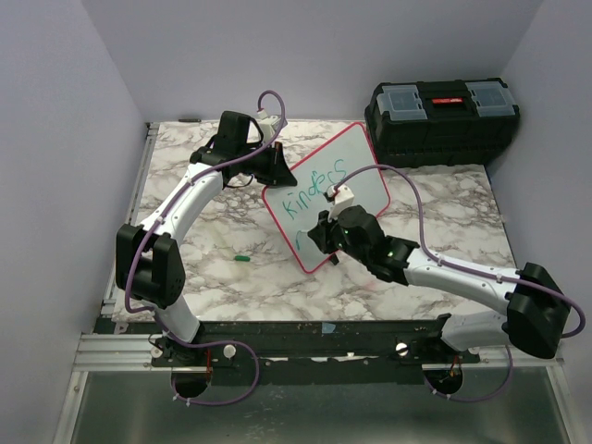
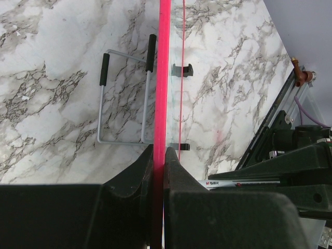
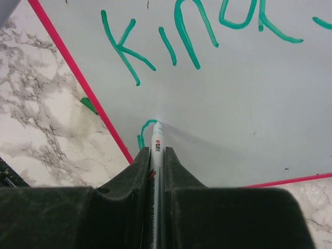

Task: Write a sentence on the whiteboard

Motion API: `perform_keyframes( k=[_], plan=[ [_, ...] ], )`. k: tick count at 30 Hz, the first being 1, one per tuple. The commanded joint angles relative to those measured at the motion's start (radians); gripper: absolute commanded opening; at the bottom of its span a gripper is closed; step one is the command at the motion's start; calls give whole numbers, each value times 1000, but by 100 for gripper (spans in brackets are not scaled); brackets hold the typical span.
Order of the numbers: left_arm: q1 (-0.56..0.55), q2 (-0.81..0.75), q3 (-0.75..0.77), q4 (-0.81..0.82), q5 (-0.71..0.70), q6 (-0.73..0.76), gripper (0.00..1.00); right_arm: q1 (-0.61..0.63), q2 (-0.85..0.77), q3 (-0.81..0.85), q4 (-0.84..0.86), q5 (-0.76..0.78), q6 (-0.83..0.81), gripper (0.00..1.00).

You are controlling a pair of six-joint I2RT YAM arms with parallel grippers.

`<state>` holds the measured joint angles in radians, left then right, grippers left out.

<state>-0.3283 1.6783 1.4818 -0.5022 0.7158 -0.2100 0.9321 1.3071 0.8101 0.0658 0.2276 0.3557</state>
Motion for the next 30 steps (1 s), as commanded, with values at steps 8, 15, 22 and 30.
perform_keyframes(
  k=[8, 15, 22, 30],
  plan=[
    [6, 5, -22, -32, -125, 93, 0, 1, -40, -88, -40, 21, 33, 1],
    [6, 2, -24, -33, -125, 94, 0, 1, -16, -29, -41, 27, 15, 1],
    [6, -2, -32, -30, -122, 91, 0, 1, 6, 43, -49, 96, -9, 1],
    [6, -8, -32, -32, -121, 95, 0, 0, 32, 77, -92, 180, -17, 1]
  ],
)
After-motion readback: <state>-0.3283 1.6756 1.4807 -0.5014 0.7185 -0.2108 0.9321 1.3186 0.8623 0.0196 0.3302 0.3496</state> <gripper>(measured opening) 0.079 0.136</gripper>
